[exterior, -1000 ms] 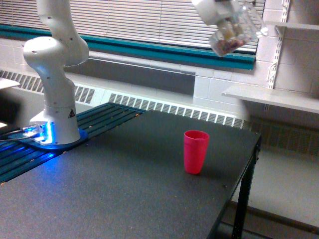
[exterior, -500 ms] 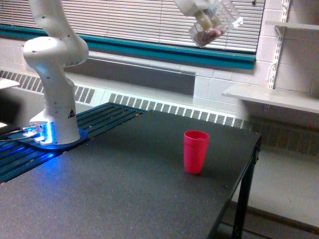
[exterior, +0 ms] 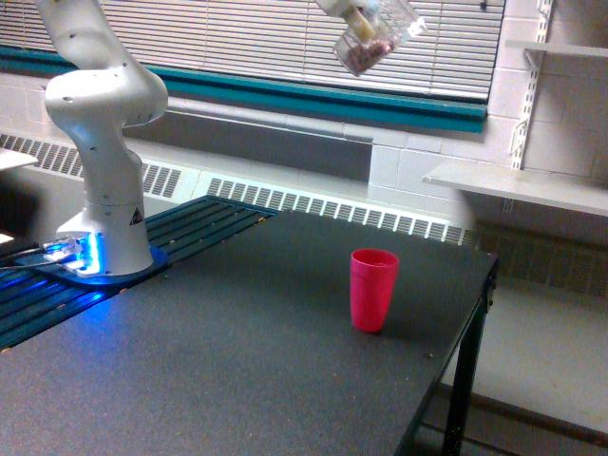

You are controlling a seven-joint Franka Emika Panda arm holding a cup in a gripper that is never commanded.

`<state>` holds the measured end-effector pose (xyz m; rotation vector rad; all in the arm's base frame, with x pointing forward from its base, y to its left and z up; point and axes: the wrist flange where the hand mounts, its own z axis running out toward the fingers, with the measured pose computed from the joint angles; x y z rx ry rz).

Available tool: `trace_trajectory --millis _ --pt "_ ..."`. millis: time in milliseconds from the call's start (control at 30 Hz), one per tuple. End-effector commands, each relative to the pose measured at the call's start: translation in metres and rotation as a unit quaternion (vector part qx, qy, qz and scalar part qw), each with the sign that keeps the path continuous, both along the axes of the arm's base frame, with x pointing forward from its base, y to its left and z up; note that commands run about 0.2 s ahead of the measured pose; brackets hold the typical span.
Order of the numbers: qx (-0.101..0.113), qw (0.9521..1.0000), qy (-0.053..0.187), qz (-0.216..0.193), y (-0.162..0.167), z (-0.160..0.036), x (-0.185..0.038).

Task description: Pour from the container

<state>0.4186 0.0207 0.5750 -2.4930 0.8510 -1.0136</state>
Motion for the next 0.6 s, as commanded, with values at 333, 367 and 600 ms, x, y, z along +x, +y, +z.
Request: trace_trajectory --millis 333,367,600 --pt "-0.027 0.9989 0.003 0.037 0.026 -0.032 -0.004" --pt "-0.028 0.9988 0.006 0.039 0.027 -0.035 -0.003" --pt "-0.031 0.9982 0.023 0.045 0.036 -0.063 0.006"
